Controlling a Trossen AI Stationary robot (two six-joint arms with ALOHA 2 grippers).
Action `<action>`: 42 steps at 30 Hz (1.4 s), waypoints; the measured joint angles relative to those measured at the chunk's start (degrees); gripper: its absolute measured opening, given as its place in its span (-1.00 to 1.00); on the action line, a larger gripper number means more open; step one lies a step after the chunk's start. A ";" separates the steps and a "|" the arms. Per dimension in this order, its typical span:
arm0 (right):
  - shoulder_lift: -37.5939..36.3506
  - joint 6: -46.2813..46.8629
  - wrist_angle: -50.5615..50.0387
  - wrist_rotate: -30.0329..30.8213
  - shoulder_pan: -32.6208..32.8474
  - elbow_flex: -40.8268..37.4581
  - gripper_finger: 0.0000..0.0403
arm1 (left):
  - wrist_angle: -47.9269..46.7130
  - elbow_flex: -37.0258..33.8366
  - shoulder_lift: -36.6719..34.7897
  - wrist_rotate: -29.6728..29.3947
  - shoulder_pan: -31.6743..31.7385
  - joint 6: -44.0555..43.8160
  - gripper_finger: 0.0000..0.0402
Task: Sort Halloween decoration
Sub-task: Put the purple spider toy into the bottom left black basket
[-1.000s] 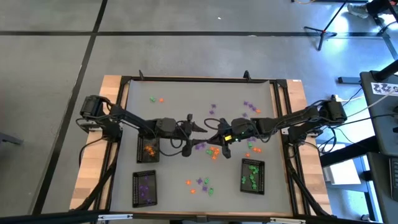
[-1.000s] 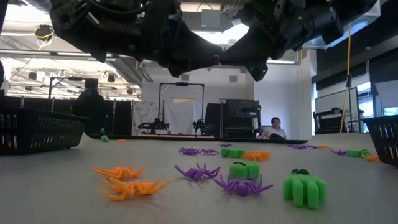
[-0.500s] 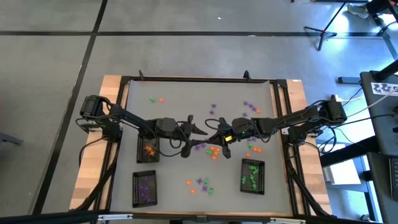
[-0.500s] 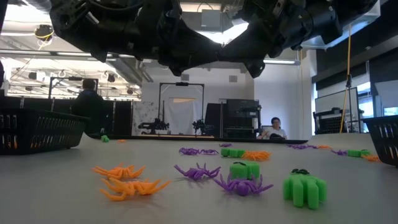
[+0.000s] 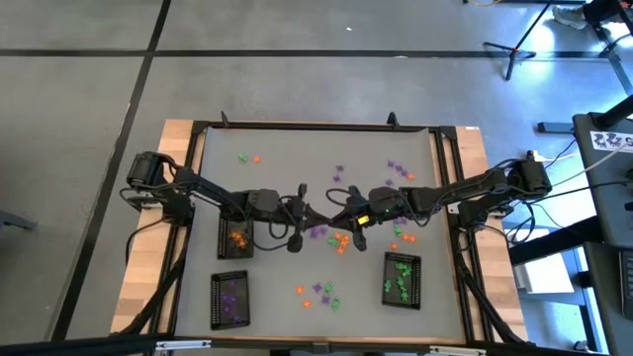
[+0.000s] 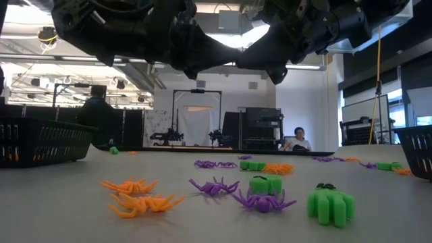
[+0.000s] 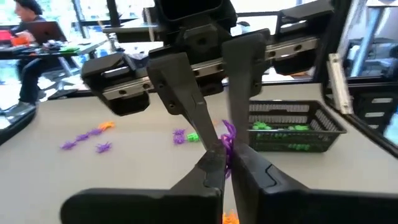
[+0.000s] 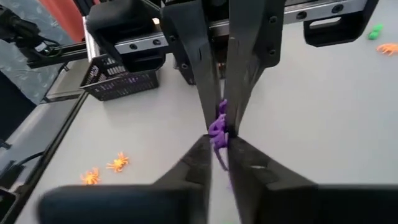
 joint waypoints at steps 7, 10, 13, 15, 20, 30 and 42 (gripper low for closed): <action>-0.73 -0.63 -2.68 -2.47 0.00 0.01 -0.05 | -7.04 -0.04 -2.71 -3.42 -0.47 0.02 -1.00; -1.54 -0.63 -5.56 -2.13 0.00 0.04 0.13 | -16.44 0.02 -8.32 -8.43 -1.70 -0.16 -1.00; -2.37 -0.64 -7.54 -0.32 0.00 0.04 0.21 | -31.44 1.39 -15.51 -12.65 -4.34 -2.42 -1.00; -2.68 -0.64 -7.56 0.36 0.00 0.04 0.22 | -43.04 3.51 -20.01 -13.78 -6.73 -6.41 -1.00; -2.69 -0.81 -6.46 0.43 0.00 0.04 0.18 | -69.64 9.77 -27.64 -14.47 -15.43 -21.65 -1.00; -2.69 -2.15 -5.60 0.49 0.00 0.04 0.18 | -98.93 16.98 -26.42 -9.15 -34.12 -60.69 -1.00; -2.69 -2.70 -5.75 1.57 0.00 0.04 0.18 | -99.49 16.96 -24.15 -6.43 -43.96 -72.62 -1.00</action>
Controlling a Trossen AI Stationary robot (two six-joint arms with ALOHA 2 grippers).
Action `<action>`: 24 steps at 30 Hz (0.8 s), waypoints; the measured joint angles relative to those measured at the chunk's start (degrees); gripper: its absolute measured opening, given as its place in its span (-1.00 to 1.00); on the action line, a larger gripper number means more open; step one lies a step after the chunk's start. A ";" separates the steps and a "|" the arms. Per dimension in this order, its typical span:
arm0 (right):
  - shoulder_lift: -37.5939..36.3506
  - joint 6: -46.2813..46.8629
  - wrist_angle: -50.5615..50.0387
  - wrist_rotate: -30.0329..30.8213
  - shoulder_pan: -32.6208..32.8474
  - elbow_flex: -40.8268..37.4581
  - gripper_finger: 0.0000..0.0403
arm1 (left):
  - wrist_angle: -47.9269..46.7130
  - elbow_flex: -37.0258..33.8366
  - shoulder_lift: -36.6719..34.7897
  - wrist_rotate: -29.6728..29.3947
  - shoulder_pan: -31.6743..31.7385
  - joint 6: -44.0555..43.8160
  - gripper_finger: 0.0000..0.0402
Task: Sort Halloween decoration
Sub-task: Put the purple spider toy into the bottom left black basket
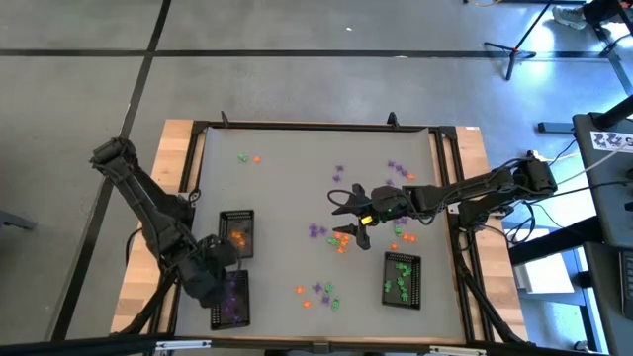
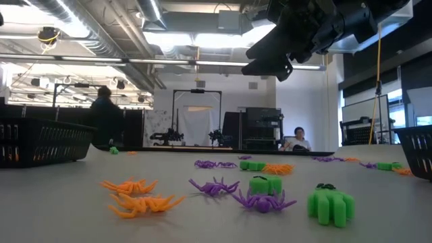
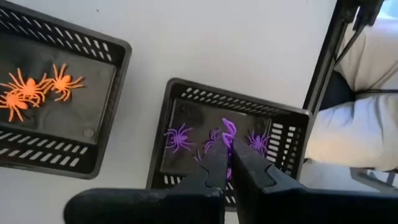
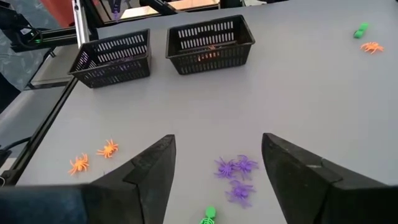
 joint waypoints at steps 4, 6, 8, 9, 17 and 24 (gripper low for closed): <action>0.00 0.01 0.00 0.00 0.01 0.00 0.18 | -0.01 -0.02 0.00 0.25 -0.39 0.98 -1.00; 0.00 0.02 -0.02 0.00 0.02 0.00 0.18 | 0.01 -0.02 0.00 0.23 -0.36 1.86 -1.00; 0.00 0.02 -0.01 0.00 0.02 0.00 0.18 | 0.01 -0.02 0.00 0.23 -0.35 1.86 -1.00; 0.00 0.02 -0.02 0.00 0.02 0.00 0.18 | -0.01 -0.03 0.00 0.23 -0.34 1.94 -1.00; 0.01 0.07 0.06 1.91 0.02 0.00 0.18 | 0.01 -0.04 0.00 0.23 -0.34 2.02 -1.00; 0.02 1.34 0.07 2.87 0.02 0.00 0.18 | 0.19 -0.07 0.00 -1.06 -0.26 2.03 -1.00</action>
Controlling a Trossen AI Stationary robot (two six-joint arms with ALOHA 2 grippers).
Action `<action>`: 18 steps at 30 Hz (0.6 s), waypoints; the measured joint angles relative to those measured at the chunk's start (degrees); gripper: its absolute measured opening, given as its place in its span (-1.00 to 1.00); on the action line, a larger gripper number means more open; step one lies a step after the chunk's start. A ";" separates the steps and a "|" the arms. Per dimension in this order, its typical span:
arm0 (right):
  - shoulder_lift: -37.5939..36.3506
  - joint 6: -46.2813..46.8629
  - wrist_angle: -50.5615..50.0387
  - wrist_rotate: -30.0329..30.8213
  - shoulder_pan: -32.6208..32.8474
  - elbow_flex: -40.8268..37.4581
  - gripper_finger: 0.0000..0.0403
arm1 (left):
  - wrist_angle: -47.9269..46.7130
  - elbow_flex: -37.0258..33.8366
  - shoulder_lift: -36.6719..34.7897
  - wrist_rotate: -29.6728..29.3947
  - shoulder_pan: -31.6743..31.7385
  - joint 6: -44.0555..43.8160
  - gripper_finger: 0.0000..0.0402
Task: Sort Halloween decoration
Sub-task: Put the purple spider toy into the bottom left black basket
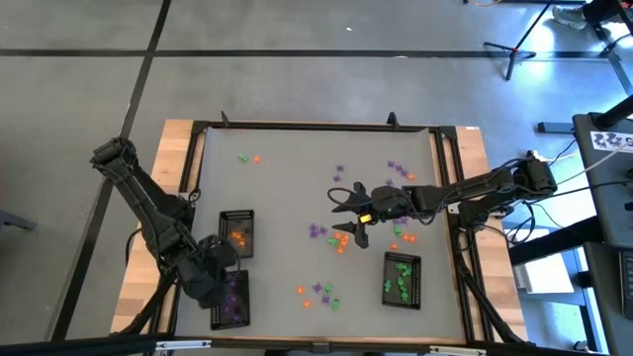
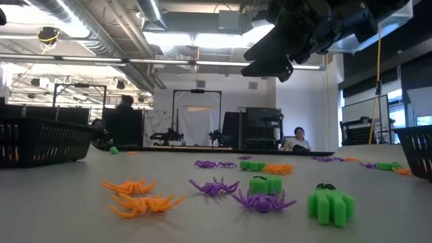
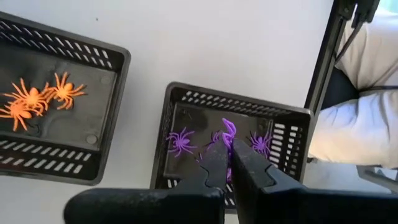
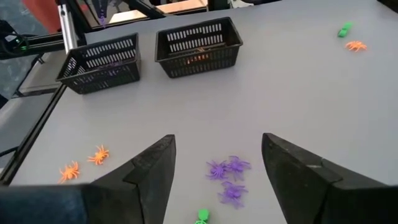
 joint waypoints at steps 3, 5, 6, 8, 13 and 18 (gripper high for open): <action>0.00 0.86 0.02 0.41 -0.02 0.00 0.18 | 0.13 0.00 -0.02 -0.41 0.02 0.02 -1.00; 0.00 0.98 0.02 0.43 -0.01 0.00 0.18 | 0.15 0.00 -0.02 -0.41 0.02 0.02 -1.00; 0.00 0.98 0.02 0.43 0.00 0.00 0.18 | 0.15 0.00 -0.03 -0.11 0.02 0.02 -1.00; 0.00 0.98 0.02 0.43 -0.02 0.00 0.18 | 0.15 0.00 -0.04 1.63 0.02 0.02 -1.00; 0.00 0.98 0.02 0.43 -0.01 0.00 0.18 | 0.63 0.00 -0.04 7.07 0.02 0.04 -1.00; 0.00 0.98 0.02 0.43 -0.01 0.00 0.18 | 3.00 -0.02 -0.05 7.31 0.03 4.96 -0.84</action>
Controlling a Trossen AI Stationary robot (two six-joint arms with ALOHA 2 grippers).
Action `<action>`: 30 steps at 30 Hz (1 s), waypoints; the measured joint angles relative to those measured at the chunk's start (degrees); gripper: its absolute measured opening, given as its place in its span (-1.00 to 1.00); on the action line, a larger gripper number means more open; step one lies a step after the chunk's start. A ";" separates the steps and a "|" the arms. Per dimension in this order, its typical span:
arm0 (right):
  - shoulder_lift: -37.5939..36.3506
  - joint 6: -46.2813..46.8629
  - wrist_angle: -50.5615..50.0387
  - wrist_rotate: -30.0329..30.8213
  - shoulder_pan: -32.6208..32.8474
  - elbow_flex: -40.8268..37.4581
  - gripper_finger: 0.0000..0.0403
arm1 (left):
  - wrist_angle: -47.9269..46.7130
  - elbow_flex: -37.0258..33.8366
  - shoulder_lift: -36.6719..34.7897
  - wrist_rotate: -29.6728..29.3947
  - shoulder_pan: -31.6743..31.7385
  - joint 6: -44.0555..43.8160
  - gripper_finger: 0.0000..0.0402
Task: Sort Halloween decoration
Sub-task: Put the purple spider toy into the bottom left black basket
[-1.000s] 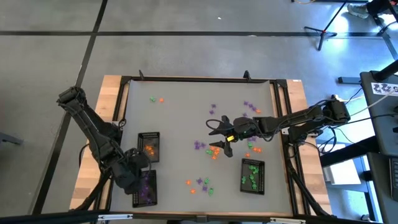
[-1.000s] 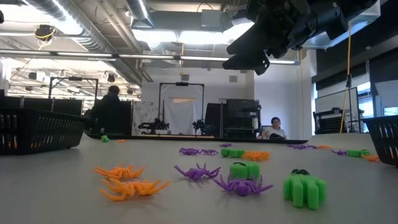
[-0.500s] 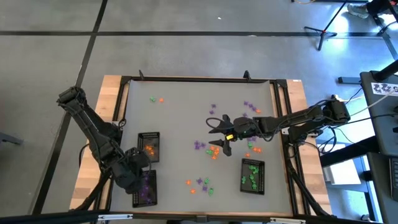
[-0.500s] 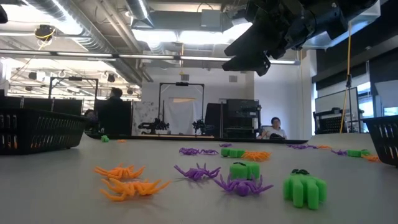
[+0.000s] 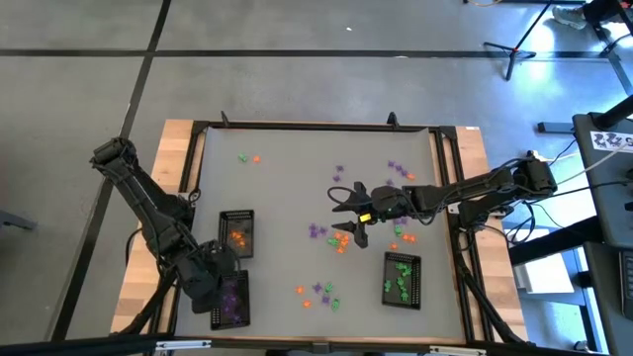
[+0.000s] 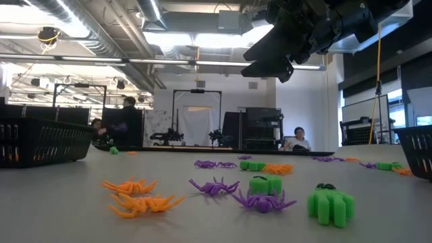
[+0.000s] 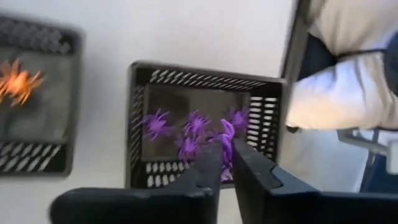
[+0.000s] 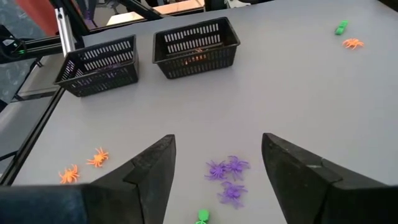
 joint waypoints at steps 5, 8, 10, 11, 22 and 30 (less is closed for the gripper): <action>0.02 0.00 -0.17 0.00 -0.01 0.00 0.18 | 3.36 0.00 -0.02 -0.28 -0.01 9.97 -0.57; 0.02 0.01 -1.15 0.00 0.01 0.00 0.18 | 4.24 0.00 -0.02 -1.01 -0.01 12.94 -0.47; -0.21 0.14 -3.49 -0.02 0.01 0.00 0.18 | 4.19 0.00 -0.02 -1.75 -0.01 13.03 -0.44; -0.58 0.55 -5.49 0.00 0.01 0.00 0.18 | 4.19 0.00 -0.02 -1.87 -0.01 13.03 -0.43; -4.61 16.22 -54.15 7.86 -0.01 6.49 0.17 | 4.19 0.00 -0.04 -1.91 -0.01 13.02 -0.44; -4.24 21.27 -64.52 7.58 -1.21 2.83 0.17 | 4.19 0.00 -0.04 -1.91 -0.01 13.01 -0.44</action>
